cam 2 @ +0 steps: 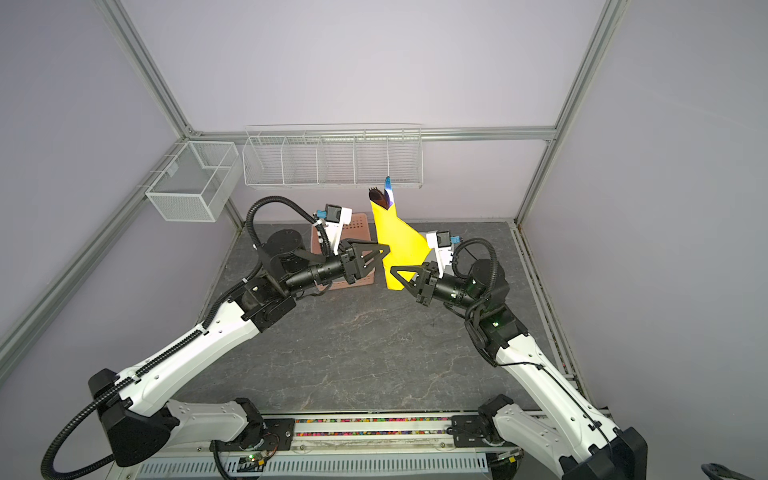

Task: Place the utensils on the paper napkin and roll it up
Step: 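Hold the upright roll with the left gripper while the right gripper grasps its side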

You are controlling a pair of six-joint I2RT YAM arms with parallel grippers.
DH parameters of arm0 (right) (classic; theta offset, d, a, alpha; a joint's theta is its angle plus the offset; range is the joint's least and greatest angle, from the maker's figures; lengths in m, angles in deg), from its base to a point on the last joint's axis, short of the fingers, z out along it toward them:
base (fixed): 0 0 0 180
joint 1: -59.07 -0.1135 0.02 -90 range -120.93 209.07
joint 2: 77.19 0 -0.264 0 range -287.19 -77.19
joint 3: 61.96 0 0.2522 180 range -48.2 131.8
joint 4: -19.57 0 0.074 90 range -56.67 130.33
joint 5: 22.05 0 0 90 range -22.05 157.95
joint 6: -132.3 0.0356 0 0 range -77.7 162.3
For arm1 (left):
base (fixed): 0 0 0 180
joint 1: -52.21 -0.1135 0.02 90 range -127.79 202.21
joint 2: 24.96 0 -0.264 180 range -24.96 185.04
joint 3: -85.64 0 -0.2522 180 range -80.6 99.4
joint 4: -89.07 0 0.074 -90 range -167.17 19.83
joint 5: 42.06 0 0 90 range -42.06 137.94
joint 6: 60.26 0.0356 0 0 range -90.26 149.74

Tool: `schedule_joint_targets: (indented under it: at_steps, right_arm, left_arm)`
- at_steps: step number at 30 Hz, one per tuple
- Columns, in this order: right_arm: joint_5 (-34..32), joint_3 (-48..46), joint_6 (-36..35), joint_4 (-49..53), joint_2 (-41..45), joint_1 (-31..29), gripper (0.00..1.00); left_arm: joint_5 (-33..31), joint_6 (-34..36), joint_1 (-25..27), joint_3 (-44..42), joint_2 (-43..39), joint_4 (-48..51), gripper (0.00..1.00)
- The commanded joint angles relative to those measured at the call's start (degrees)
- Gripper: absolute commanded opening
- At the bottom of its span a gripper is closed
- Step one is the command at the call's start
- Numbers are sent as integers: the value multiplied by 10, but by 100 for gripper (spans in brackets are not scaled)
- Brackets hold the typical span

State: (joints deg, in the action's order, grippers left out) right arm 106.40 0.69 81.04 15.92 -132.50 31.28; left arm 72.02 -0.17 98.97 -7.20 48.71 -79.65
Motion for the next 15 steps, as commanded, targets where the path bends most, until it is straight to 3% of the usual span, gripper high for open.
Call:
schedule_joint_targets:
  at_steps: [1, 7, 15]
  right_arm:
    - [-2, 11, -36, -32, 17, -6, 6]
    - [1, 28, -32, -58, 17, -11, 6]
    - [4, 33, -23, -85, 21, -20, 6]
  left_arm:
    - [19, -6, -3, 11, -10, -35, 38]
    - [79, -10, -3, 26, 11, -69, 38]
    - [106, -24, -3, 39, 29, -94, 38]
